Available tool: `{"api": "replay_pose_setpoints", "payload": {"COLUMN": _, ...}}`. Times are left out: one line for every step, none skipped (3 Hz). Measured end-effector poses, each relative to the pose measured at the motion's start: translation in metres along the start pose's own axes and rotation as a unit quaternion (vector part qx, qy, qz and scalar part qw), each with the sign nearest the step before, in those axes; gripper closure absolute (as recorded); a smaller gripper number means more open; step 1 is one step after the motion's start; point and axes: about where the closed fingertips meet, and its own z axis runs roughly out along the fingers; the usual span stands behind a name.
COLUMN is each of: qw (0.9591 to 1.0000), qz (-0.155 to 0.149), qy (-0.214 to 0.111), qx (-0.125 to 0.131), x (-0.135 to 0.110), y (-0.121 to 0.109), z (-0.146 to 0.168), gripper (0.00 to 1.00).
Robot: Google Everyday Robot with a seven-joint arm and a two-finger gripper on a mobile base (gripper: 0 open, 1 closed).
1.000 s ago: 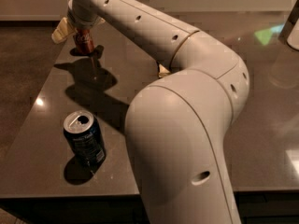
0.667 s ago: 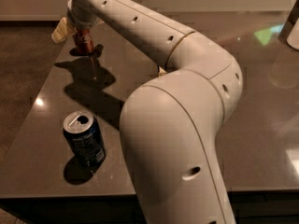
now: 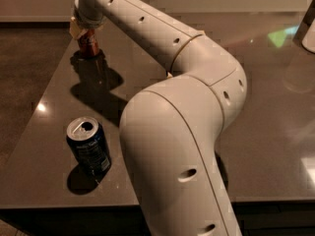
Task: Move coke can near brown chip bag
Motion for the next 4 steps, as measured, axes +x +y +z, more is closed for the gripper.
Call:
{"api": "replay_pose_setpoints", "payload": {"qw": 1.0, "qz": 0.0, "qy": 0.0, "qx": 0.0, "x": -0.001, "y": -0.006, "z": -0.004, "gripper": 0.61}}
{"api": "replay_pose_setpoints", "payload": {"qw": 1.0, "qz": -0.005, "qy": -0.004, "qx": -0.004, "x": -0.003, "y": -0.01, "z": -0.011, "gripper": 0.84}}
{"api": "replay_pose_setpoints", "payload": {"qw": 0.9997, "qz": -0.015, "qy": -0.011, "qx": -0.014, "x": -0.004, "y": -0.013, "z": -0.027, "gripper": 1.0}}
{"api": "replay_pose_setpoints", "payload": {"qw": 0.9988, "qz": -0.031, "qy": -0.019, "qx": -0.032, "x": 0.0, "y": -0.022, "z": -0.049, "gripper": 1.0}}
